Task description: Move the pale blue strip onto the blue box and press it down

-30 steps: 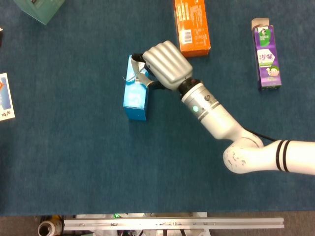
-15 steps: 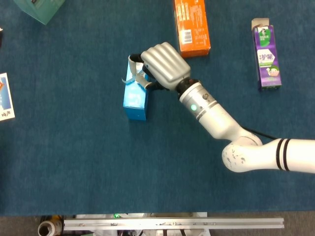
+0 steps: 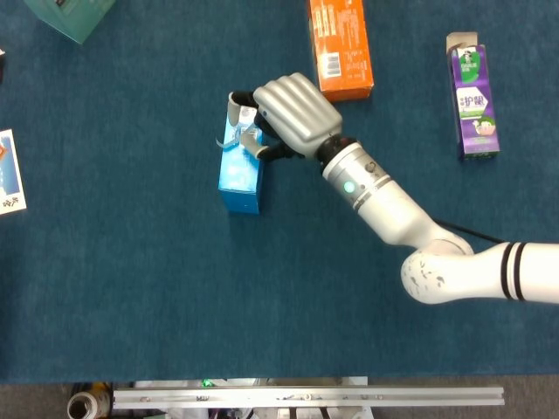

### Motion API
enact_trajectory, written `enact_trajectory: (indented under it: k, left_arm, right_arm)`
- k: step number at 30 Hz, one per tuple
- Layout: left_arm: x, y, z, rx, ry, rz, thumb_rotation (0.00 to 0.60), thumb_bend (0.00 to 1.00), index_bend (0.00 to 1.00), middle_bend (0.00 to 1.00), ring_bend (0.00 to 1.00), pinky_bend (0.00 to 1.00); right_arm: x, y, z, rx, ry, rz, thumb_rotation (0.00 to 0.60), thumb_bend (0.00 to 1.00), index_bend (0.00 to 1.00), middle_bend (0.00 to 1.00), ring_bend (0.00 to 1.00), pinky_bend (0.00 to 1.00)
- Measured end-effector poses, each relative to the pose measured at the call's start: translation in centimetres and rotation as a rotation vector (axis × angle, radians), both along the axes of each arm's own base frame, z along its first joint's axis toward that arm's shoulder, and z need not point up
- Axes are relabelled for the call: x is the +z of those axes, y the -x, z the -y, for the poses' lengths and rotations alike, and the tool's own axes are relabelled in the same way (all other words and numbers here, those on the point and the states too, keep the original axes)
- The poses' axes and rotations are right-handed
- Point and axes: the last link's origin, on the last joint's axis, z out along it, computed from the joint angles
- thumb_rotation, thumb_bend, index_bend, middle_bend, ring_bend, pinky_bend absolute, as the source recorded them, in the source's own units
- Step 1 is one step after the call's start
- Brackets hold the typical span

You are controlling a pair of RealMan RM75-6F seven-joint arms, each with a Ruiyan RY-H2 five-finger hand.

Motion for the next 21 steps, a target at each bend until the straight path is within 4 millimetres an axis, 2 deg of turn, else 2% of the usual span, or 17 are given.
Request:
enact_trajectory:
  k: [2, 4, 12, 21]
  left_arm:
    - [0.08, 0.03, 0.05, 0.002, -0.003, -0.001, 0.6, 0.49, 0.18, 0.51, 0.48, 0.53]
    - [0.15, 0.03, 0.1, 0.002, -0.005, -0.001, 0.6, 0.49, 0.18, 0.51, 0.48, 0.53]
    - [0.09, -0.17, 0.04, -0.005, -0.001, 0.0, 0.6, 0.49, 0.18, 0.51, 0.48, 0.53]
    - [0.2, -0.17, 0.01, -0.006, -0.006, -0.001, 0.6, 0.49, 0.18, 0.51, 0.48, 0.53]
  right_arm:
    - [0.1, -0.1, 0.08, -0.001, -0.01, 0.002, 0.373, 0.37, 0.45, 1.0, 1.0, 1.0]
    - [0.12, -0.19, 0.12, -0.003, -0.02, 0.004, 0.351, 0.38, 0.45, 1.0, 1.0, 1.0]
    - [-0.22, -0.38, 0.28, -0.01, -0.041, -0.016, 0.35, 0.43, 0.45, 1.0, 1.0, 1.0]
    - [-0.36, -0.2, 0.24, -0.009, -0.058, -0.06, 0.35, 0.43, 0.45, 1.0, 1.0, 1.0]
